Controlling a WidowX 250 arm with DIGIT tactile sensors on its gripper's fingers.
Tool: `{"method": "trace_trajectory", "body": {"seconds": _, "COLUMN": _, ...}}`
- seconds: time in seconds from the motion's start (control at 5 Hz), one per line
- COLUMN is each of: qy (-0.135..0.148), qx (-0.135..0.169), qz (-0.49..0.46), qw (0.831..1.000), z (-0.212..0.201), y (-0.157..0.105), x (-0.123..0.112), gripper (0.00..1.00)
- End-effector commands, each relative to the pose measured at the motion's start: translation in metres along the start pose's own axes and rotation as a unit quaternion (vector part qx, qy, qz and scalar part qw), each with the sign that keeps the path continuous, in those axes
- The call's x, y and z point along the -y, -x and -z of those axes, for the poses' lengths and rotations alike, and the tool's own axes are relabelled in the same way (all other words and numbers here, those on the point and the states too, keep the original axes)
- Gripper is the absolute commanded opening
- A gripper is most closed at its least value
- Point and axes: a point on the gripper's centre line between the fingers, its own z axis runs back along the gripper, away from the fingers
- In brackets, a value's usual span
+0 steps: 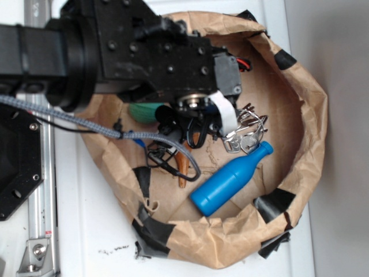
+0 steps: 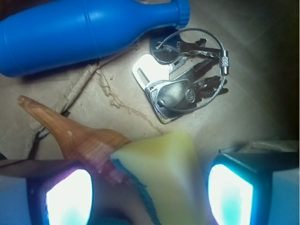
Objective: Grab the green sponge.
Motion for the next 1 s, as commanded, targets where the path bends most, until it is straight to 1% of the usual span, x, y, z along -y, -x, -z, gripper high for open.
{"method": "trace_trajectory", "body": {"seconds": 0.0, "qy": -0.026, "qx": 0.027, "qz": 0.007, "qw": 0.999, "z": -0.021, "y": -0.012, "x": -0.006, "gripper": 1.00}}
{"method": "trace_trajectory", "body": {"seconds": 0.2, "qy": -0.041, "qx": -0.007, "qz": 0.018, "qw": 0.999, "z": 0.005, "y": -0.014, "x": -0.006, "gripper": 1.00}}
{"method": "trace_trajectory", "body": {"seconds": 0.4, "qy": -0.029, "qx": -0.002, "qz": 0.020, "qw": 0.999, "z": 0.015, "y": -0.015, "x": -0.008, "gripper": 0.00}}
{"method": "trace_trajectory", "body": {"seconds": 0.6, "qy": -0.031, "qx": -0.008, "qz": 0.016, "qw": 0.999, "z": 0.018, "y": -0.016, "x": -0.011, "gripper": 0.00}}
{"method": "trace_trajectory", "body": {"seconds": 0.8, "qy": -0.021, "qx": -0.019, "qz": 0.012, "qw": 1.000, "z": 0.020, "y": -0.015, "x": -0.013, "gripper": 0.00}}
